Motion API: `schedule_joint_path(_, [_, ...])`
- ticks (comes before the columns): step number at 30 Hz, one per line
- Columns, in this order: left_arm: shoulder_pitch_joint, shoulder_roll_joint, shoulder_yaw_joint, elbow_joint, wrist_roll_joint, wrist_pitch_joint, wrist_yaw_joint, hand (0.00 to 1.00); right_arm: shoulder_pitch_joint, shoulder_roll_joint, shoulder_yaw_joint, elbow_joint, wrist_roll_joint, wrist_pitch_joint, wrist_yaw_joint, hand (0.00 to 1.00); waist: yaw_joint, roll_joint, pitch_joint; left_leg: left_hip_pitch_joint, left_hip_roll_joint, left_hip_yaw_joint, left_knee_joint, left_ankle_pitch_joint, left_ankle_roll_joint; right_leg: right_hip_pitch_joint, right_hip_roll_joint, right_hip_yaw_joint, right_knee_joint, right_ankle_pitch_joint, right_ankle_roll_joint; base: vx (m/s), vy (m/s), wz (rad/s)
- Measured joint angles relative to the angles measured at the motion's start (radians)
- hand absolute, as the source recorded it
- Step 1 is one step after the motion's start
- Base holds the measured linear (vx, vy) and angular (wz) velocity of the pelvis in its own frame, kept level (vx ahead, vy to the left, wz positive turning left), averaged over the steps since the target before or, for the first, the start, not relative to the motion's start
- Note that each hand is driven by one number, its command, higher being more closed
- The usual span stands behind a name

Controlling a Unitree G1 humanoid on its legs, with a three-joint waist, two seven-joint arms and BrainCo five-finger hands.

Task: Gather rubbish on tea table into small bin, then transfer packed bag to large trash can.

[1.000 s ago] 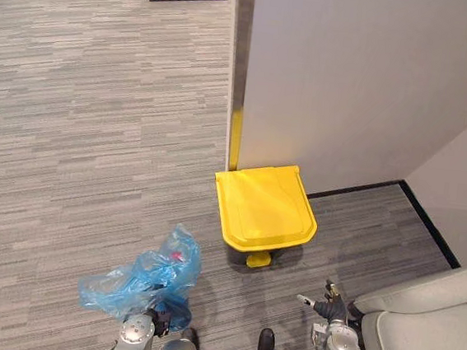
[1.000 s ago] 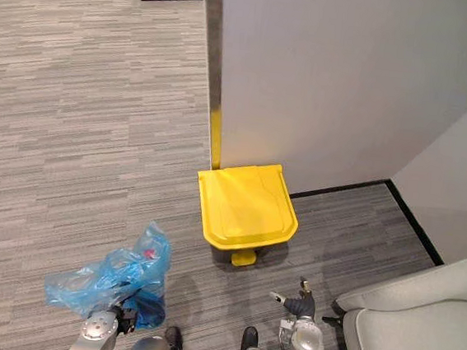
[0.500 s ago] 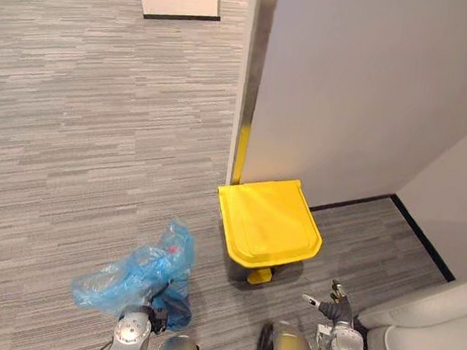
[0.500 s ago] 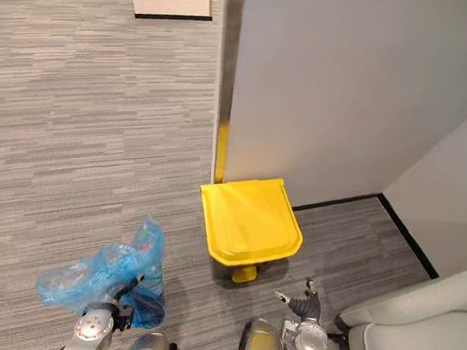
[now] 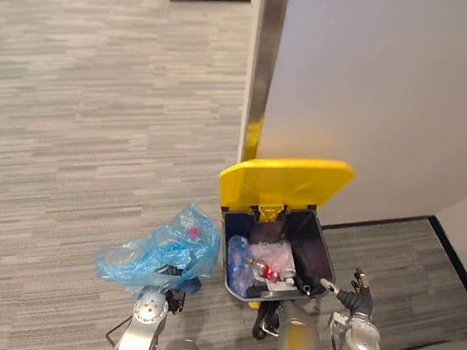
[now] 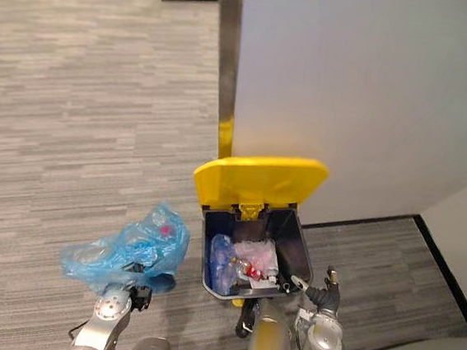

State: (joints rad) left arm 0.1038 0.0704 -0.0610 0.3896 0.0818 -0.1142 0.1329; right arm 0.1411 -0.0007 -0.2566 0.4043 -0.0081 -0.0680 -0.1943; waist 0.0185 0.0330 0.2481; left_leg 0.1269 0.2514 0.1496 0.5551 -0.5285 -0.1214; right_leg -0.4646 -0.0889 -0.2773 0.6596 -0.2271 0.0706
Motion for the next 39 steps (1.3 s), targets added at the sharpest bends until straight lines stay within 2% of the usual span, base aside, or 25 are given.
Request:
schedule_joint_path(6, [0.011, -0.005, -0.009, 0.0, -0.001, -0.001, 0.0, 1.0, 0.002, 0.011, 0.027, 0.003, 0.001, 0.0, 0.003, 0.0, -0.001, 0.0, -0.003, -0.01, 0.022, 0.005, -0.032, 0.021, 0.004, -0.008, 0.023, -0.003, -0.03, 0.013, -0.019, 0.06, -0.093, -0.01])
schedule_joint_path(11, [0.013, 0.013, -0.012, 0.011, 0.0, -0.001, -0.002, 1.0, -0.033, 0.012, 0.132, 0.059, 0.001, 0.0, 0.025, 0.0, 0.008, -0.003, -0.007, -0.06, 0.029, -0.022, -0.117, 0.014, 0.013, -0.064, 0.025, -0.019, -0.06, 0.056, 0.036, -0.09, -0.106, 0.18])
schedule_joint_path(13, [0.01, 0.014, -0.015, 0.012, 0.0, -0.001, -0.002, 1.0, -0.062, 0.01, 0.166, 0.092, 0.002, -0.001, 0.027, 0.0, 0.021, 0.0, -0.007, -0.08, 0.038, -0.043, -0.12, 0.014, 0.013, -0.073, 0.026, -0.034, -0.06, 0.058, 0.04, -0.1, -0.142, 0.2])
schedule_joint_path(16, [-0.011, 0.018, -0.014, 0.013, -0.001, -0.003, 0.0, 1.0, -0.135, -0.009, 0.237, 0.137, 0.002, -0.002, 0.027, 0.0, 0.027, 0.0, -0.007, -0.14, 0.051, -0.096, -0.12, 0.03, -0.007, -0.099, 0.027, -0.075, -0.07, 0.055, 0.046, -0.06, -0.16, 0.37])
schedule_joint_path(18, [-0.026, 0.021, -0.013, 0.015, -0.001, -0.005, 0.001, 1.0, -0.208, -0.013, 0.284, 0.172, 0.001, -0.003, 0.025, 0.0, 0.033, 0.0, -0.006, -0.186, 0.063, -0.13, -0.127, 0.06, -0.01, -0.118, 0.024, -0.109, -0.084, 0.047, 0.057, -0.04, -0.17, 0.39])
schedule_joint_path(19, [-0.036, 0.021, -0.013, 0.018, -0.001, -0.005, 0.001, 1.0, -0.234, -0.018, 0.302, 0.183, 0.001, -0.003, 0.025, 0.0, 0.035, -0.002, 0.0, -0.195, 0.063, -0.14, -0.132, 0.071, -0.004, -0.119, 0.026, -0.116, -0.095, 0.046, 0.058, -0.05, -0.183, 0.41])
schedule_joint_path(20, [-0.061, 0.02, -0.014, 0.032, -0.001, -0.008, 0.002, 1.0, -0.283, -0.027, 0.33, 0.201, -0.001, -0.004, 0.025, 0.0, 0.05, -0.004, 0.005, -0.222, 0.062, -0.16, -0.133, 0.087, 0.013, -0.119, 0.037, -0.123, -0.13, 0.043, 0.051, -0.08, -0.184, 0.38])
schedule_joint_path(21, [-0.071, 0.011, -0.013, 0.036, -0.002, -0.015, 0.003, 1.0, -0.329, -0.04, 0.352, 0.21, -0.002, -0.003, 0.025, 0.0, 0.06, 0.011, 0.016, -0.262, 0.077, -0.191, -0.127, 0.098, 0.049, -0.133, 0.047, -0.123, -0.106, 0.043, 0.04, -0.08, -0.202, 0.56])
schedule_joint_path(22, [-0.088, 0.015, -0.011, 0.035, -0.002, -0.027, 0.002, 1.0, -0.363, -0.046, 0.361, 0.21, -0.003, -0.004, 0.025, 0.0, 0.051, -0.007, 0.033, -0.268, 0.069, -0.212, -0.116, 0.095, 0.014, -0.164, 0.059, 0.003, 0.029, 0.055, -0.07, -0.07, -0.219, 0.85])
schedule_joint_path(23, [-0.118, 0.015, -0.005, 0.036, -0.002, -0.032, 0.005, 1.0, -0.422, -0.051, 0.377, 0.22, -0.003, -0.004, 0.023, 0.0, 0.053, -0.031, 0.072, -0.275, 0.036, -0.245, -0.093, 0.113, -0.046, -0.14, 0.059, 0.079, 0.027, -0.011, -0.096, -0.07, -0.207, 0.8])
schedule_joint_path(24, [-0.124, 0.017, -0.007, 0.036, -0.004, -0.036, 0.007, 1.0, -0.504, -0.07, 0.391, 0.253, -0.004, -0.005, 0.024, 0.0, 0.065, -0.017, 0.083, -0.337, 0.032, -0.258, -0.034, 0.11, -0.051, -0.137, 0.052, 0.036, -0.024, 0.019, -0.074, -0.11, -0.124, 0.59])
schedule_joint_path(25, [-0.123, 0.017, -0.007, 0.036, -0.006, -0.04, 0.008, 1.0, -0.55, -0.087, 0.395, 0.271, -0.004, -0.004, 0.024, 0.0, 0.068, -0.011, 0.086, -0.378, 0.018, -0.254, -0.009, 0.114, -0.045, -0.136, 0.05, 0.012, -0.059, 0.045, -0.075, -0.12, -0.027, 0.2])
schedule_joint_path(26, [-0.126, 0.023, -0.007, 0.035, -0.012, -0.05, 0.012, 1.0, -0.616, -0.101, 0.394, 0.292, -0.004, -0.003, 0.022, 0.0, 0.082, -0.012, 0.097, -0.407, 0.01, -0.272, -0.006, 0.121, -0.04, -0.136, 0.054, -0.008, -0.094, 0.071, -0.072, -0.1, 0.031, 0.17])
schedule_joint_path(27, [-0.129, 0.025, -0.008, 0.035, -0.014, -0.051, 0.018, 1.0, -0.649, -0.113, 0.392, 0.298, -0.003, -0.004, 0.021, 0.0, 0.083, -0.012, 0.106, -0.412, 0.011, -0.278, -0.017, 0.126, -0.044, -0.136, 0.052, -0.016, -0.103, 0.083, -0.068, -0.12, -0.014, 0.33])
schedule_joint_path(29, [-0.14, 0.034, -0.01, 0.035, -0.032, -0.052, 0.024, 1.0, -0.769, -0.177, 0.39, 0.348, -0.003, -0.002, 0.019, 0.0, 0.111, -0.014, 0.125, -0.434, 0.008, -0.286, -0.06, 0.152, -0.05, -0.135, 0.049, -0.029, -0.164, 0.114, -0.063, -0.12, -0.022, 0.35])
schedule_joint_path(30, [-0.139, 0.047, -0.009, 0.035, -0.034, -0.052, 0.028, 1.0, -0.835, -0.212, 0.391, 0.375, -0.001, -0.001, 0.016, 0.0, 0.117, -0.012, 0.129, -0.456, 0.006, -0.296, -0.08, 0.179, -0.041, -0.134, 0.047, -0.044, -0.208, 0.146, -0.064, -0.07, -0.002, 0.23])
schedule_joint_path(36, [-0.153, 0.086, -0.011, 0.035, -0.069, -0.055, 0.047, 1.0, -1.021, -0.308, 0.391, 0.438, 0.01, -0.001, -0.021, 0.0, 0.122, -0.016, 0.184, -0.489, -0.009, -0.32, -0.083, 0.209, -0.068, -0.121, 0.036, -0.065, -0.266, 0.199, -0.055, -0.04, 0.039, 0.15])
schedule_joint_path(39, [-0.153, 0.106, -0.012, 0.035, -0.076, -0.065, 0.05, 1.0, -1.056, -0.341, 0.393, 0.447, 0.011, 0.001, -0.022, 0.0, 0.123, -0.018, 0.187, -0.507, -0.016, -0.319, -0.069, 0.218, -0.079, -0.119, 0.036, -0.066, -0.284, 0.214, -0.068, 0.01, 0.064, 0.08])
